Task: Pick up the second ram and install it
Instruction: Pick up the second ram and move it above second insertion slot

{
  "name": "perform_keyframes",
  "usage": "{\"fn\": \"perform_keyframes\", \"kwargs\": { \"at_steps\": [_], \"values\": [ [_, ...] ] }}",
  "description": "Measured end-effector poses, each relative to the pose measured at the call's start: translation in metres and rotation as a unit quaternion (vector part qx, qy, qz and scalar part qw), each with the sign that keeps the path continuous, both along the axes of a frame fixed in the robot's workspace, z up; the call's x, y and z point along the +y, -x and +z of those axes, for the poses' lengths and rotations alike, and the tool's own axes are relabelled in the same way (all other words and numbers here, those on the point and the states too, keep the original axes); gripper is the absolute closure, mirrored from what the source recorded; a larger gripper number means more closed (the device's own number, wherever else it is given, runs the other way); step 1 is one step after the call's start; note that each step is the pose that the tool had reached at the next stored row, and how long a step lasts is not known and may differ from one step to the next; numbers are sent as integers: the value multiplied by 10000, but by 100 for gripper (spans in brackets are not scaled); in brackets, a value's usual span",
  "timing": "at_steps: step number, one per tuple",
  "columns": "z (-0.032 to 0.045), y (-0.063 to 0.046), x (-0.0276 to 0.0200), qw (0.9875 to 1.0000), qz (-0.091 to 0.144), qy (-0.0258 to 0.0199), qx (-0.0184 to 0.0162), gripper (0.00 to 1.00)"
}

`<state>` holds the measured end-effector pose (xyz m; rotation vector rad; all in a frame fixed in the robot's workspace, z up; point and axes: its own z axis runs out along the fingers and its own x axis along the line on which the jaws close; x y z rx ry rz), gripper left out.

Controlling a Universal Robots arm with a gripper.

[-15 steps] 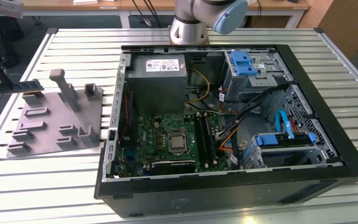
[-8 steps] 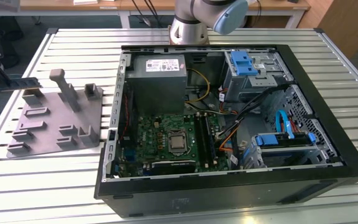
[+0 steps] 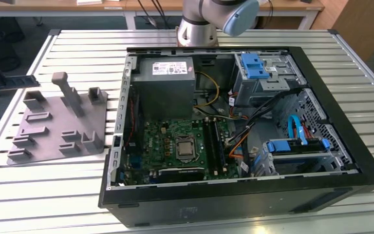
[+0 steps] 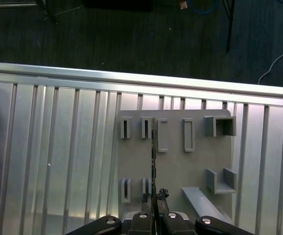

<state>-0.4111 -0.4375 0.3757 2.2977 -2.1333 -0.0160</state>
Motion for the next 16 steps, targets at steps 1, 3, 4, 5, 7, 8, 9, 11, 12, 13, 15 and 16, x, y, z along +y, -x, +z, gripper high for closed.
{"fn": "perform_keyframes", "kwargs": {
  "at_steps": [1,3,4,5,7,8,9,11,12,13,15,16],
  "values": [
    [19,0,0,10000,0,0,0,86],
    [55,0,0,10000,0,0,1,86],
    [72,0,0,10000,0,0,0,86],
    [90,0,0,10000,0,0,0,86],
    [121,0,0,10000,0,0,0,86],
    [129,0,0,10000,0,0,0,86],
    [129,0,0,10000,0,-1,-1,86],
    [130,0,0,10000,0,-1,-1,86],
    [132,0,0,10000,0,0,0,86],
    [133,0,0,10000,0,0,0,86],
    [134,0,0,10000,0,0,0,86],
    [134,-1,0,10000,0,0,0,86]
  ]
}}
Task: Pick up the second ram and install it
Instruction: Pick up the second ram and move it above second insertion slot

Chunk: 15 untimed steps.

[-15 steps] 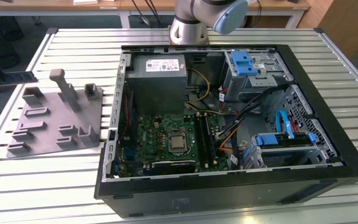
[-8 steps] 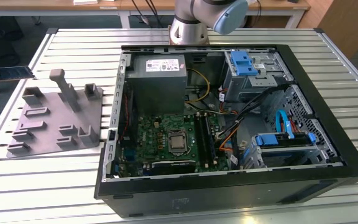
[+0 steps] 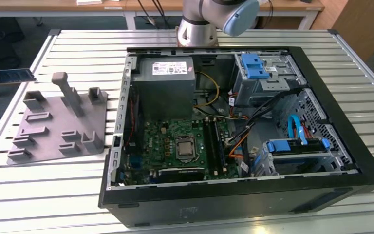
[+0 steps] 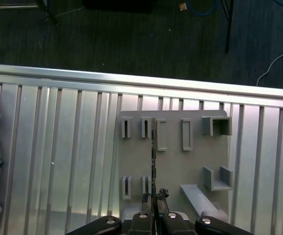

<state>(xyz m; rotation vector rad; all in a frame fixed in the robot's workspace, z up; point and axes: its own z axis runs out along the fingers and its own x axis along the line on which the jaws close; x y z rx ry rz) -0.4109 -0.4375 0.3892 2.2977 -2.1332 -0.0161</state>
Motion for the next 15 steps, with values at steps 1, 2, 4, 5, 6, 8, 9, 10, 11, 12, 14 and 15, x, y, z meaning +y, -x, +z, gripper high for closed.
{"fn": "perform_keyframes", "kwargs": {
  "at_steps": [1,2,4,5,6,8,9,10,11,12,14,15],
  "values": [
    [2,-8,-1,10000,1,1,2,86],
    [2,-18,0,10000,1,1,2,86],
    [0,-56,0,10000,0,2,0,86],
    [0,-82,0,10000,0,2,0,86],
    [0,-109,0,10000,0,2,0,86],
    [0,-165,0,10000,0,2,0,86],
    [0,-197,0,10000,0,2,0,86],
    [0,-228,0,10000,0,2,0,86],
    [-1,-256,0,10000,0,1,0,86],
    [0,-282,0,10000,0,2,0,86],
    [0,-330,0,10000,0,2,0,86],
    [0,-352,0,10000,0,2,0,86]
  ]
}}
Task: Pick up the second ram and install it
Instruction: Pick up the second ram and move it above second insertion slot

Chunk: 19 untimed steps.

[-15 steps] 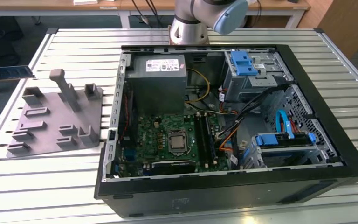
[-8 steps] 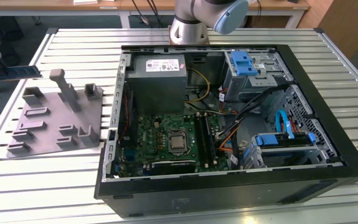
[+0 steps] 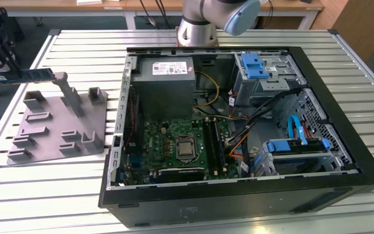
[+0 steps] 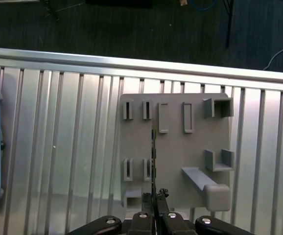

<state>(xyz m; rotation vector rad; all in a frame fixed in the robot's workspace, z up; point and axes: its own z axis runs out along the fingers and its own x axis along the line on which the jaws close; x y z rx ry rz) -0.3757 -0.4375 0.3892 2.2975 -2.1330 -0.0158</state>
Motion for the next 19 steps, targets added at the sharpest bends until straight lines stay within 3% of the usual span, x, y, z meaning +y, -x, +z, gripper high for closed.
{"fn": "perform_keyframes", "kwargs": {
  "at_steps": [19],
  "values": [
    [0,-418,0,10000,0,0,2,86]
  ]
}}
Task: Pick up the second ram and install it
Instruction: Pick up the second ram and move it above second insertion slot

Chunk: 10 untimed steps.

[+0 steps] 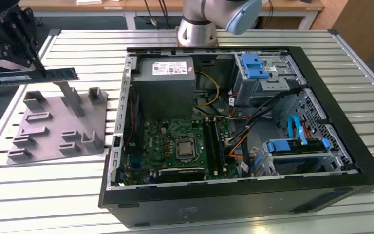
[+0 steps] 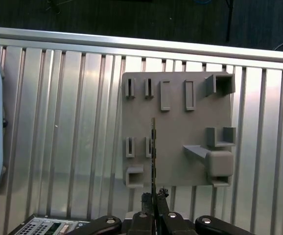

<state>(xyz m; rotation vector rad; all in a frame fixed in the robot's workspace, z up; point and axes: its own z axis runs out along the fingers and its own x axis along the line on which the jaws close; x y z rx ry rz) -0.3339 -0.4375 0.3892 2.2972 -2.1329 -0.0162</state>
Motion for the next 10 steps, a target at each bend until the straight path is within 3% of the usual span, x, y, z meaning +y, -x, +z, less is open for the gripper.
{"fn": "perform_keyframes", "kwargs": {
  "at_steps": [10],
  "values": [
    [0,-188,0,10000,0,0,0,86]
  ]
}}
